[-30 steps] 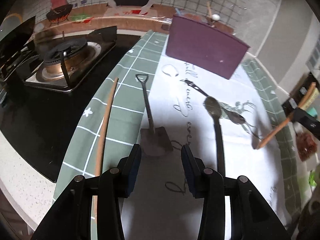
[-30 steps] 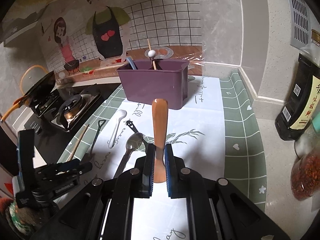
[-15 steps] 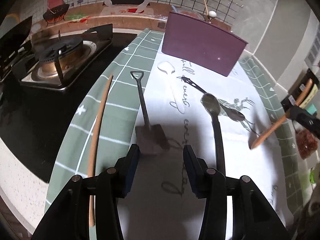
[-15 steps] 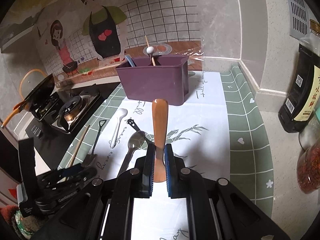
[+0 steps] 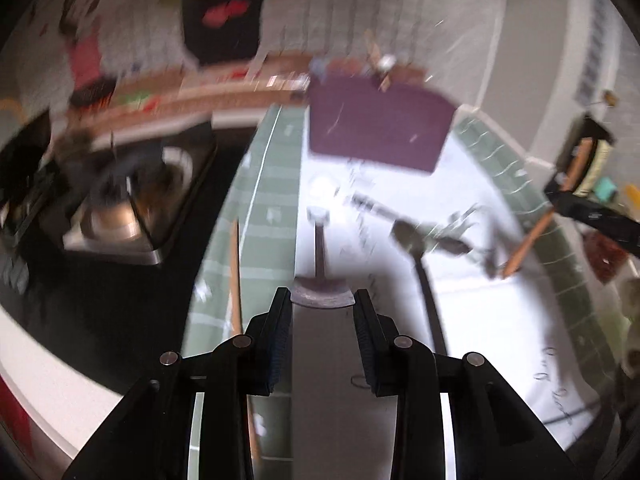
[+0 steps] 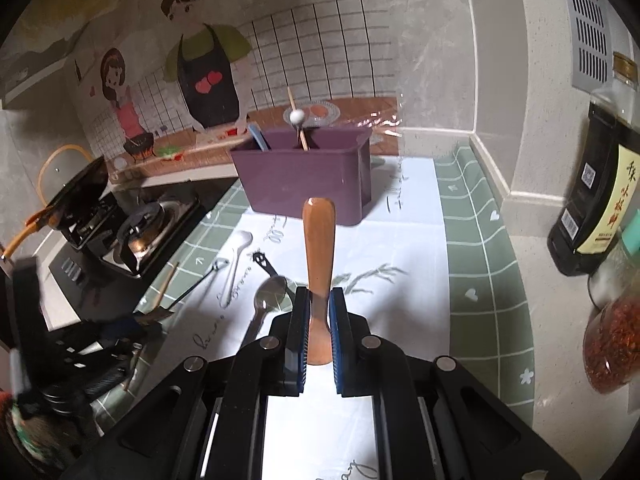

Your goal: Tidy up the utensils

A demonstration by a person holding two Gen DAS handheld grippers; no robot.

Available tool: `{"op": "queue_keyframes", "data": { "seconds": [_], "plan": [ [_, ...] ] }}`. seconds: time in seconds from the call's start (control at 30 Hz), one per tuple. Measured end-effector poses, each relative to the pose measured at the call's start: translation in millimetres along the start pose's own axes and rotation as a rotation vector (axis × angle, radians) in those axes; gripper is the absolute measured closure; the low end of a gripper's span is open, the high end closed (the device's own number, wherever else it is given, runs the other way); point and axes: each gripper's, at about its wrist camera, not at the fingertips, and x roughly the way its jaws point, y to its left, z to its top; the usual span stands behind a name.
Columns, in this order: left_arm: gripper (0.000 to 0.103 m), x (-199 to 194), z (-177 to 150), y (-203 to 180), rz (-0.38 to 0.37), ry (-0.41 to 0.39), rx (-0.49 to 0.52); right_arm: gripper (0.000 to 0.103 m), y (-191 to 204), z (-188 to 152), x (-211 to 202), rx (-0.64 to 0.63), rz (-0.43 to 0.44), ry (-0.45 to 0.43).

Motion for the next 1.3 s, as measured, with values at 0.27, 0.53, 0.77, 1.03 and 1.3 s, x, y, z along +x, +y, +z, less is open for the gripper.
{"op": "queue_keyframes", "data": {
  "seconds": [0.27,0.53,0.77,1.03,1.3],
  "plan": [
    [0.1,-25,46,4,-0.068,0.012,0.03,0.094,2,20,0,-0.017,0.025,-0.009],
    [0.1,-16,65,11,-0.066,0.046,0.009,0.094,4,27,8,-0.018,0.039,-0.002],
    [0.097,25,38,48,-0.119,0.17,-0.213,0.094,-1,23,19,-0.014,0.034,0.029],
    [0.062,81,34,68,-0.126,0.254,-0.448,0.094,2,21,33,-0.03,0.031,0.055],
    [0.059,133,73,50,-0.007,0.245,-0.383,0.094,-2,19,43,-0.03,0.005,0.072]
  ]
}}
